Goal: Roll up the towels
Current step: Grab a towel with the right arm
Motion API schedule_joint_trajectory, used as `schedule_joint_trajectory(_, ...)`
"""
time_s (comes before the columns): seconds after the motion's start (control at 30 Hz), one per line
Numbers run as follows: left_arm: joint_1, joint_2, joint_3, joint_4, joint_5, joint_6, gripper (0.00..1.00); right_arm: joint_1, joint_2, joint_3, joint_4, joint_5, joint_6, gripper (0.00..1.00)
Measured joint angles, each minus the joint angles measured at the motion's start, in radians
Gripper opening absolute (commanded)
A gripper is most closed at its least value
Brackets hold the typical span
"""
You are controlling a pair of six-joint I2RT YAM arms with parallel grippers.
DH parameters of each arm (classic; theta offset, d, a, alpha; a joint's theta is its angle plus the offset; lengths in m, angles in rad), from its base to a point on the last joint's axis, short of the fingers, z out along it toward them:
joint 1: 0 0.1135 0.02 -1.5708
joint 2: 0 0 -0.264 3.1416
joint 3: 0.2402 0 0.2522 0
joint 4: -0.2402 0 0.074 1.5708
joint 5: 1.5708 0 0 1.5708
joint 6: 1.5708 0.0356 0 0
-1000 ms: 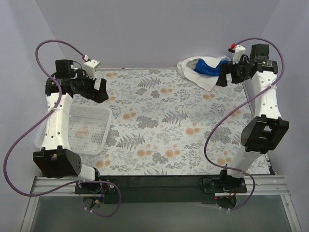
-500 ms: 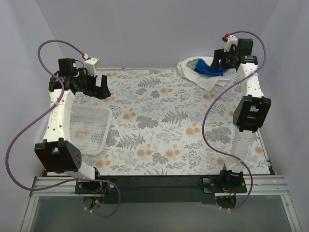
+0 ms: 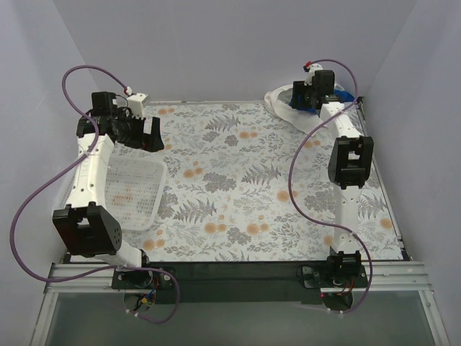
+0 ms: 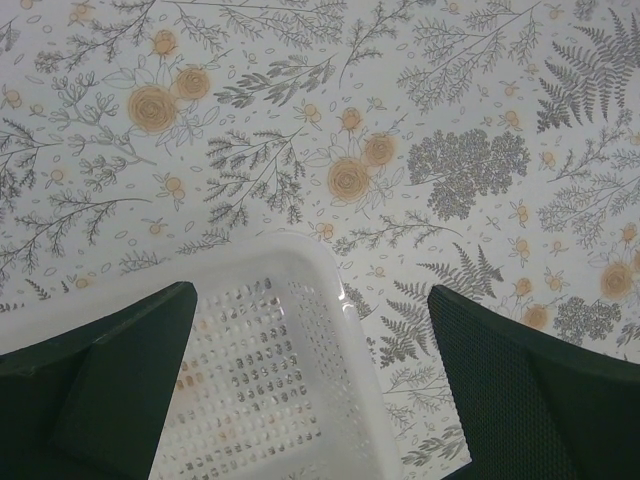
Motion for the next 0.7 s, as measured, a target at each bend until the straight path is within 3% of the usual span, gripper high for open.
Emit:
schedule_joint_trajectory(0.37,0.0,-0.008,-0.035,0.0,-0.04,-0.031,0.98,0.039,0.07,0.0,0.159,0.289,0.016,0.59)
schedule_joint_trajectory(0.7,0.0,-0.02,-0.035,-0.001,-0.057,-0.039,0.98,0.035,0.114,-0.004,0.233,0.322,-0.015,0.61)
